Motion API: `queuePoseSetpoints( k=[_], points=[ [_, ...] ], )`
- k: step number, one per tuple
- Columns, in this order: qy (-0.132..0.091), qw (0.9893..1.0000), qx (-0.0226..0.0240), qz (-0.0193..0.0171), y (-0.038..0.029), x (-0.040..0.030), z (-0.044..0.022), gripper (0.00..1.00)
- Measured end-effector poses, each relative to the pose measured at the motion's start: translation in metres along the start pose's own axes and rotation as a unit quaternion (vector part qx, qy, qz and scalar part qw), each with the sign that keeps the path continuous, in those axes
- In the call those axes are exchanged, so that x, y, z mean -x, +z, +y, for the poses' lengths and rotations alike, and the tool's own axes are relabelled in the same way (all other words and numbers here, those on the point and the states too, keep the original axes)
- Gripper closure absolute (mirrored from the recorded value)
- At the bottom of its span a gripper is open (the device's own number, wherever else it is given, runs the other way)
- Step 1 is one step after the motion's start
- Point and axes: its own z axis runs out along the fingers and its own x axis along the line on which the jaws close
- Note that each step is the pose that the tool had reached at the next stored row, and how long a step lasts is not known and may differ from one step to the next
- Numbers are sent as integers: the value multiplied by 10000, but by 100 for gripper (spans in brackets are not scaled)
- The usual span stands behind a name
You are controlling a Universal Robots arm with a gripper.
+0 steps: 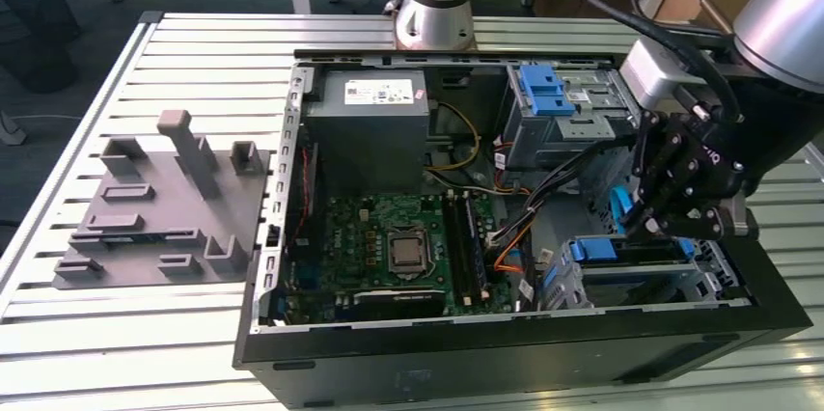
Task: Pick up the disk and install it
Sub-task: 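Insert the second disk wire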
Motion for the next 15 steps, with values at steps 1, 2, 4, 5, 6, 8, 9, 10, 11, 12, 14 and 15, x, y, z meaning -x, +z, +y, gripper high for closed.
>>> queuePoseSetpoints(
  k=[1,2,4,5,6,8,9,10,11,12,14,15],
  points=[
    [0,10000,6,0,7,0,-4,83],
    [0,10000,12,1,11,1,-6,83],
    [-1,10000,20,2,16,1,-11,83],
    [-1,10000,24,2,18,1,-14,83],
    [-1,10000,28,2,20,2,-17,83],
    [-1,10000,31,2,23,1,-21,83],
    [-1,10000,32,2,25,0,-23,83],
    [-1,10000,33,1,27,0,-27,83],
    [-2,10000,34,1,28,-1,-31,83],
    [-2,10000,34,2,28,-3,-35,83],
    [-1,10000,36,2,31,-4,-39,83],
    [-1,10000,37,3,32,-4,-40,83]
  ],
)
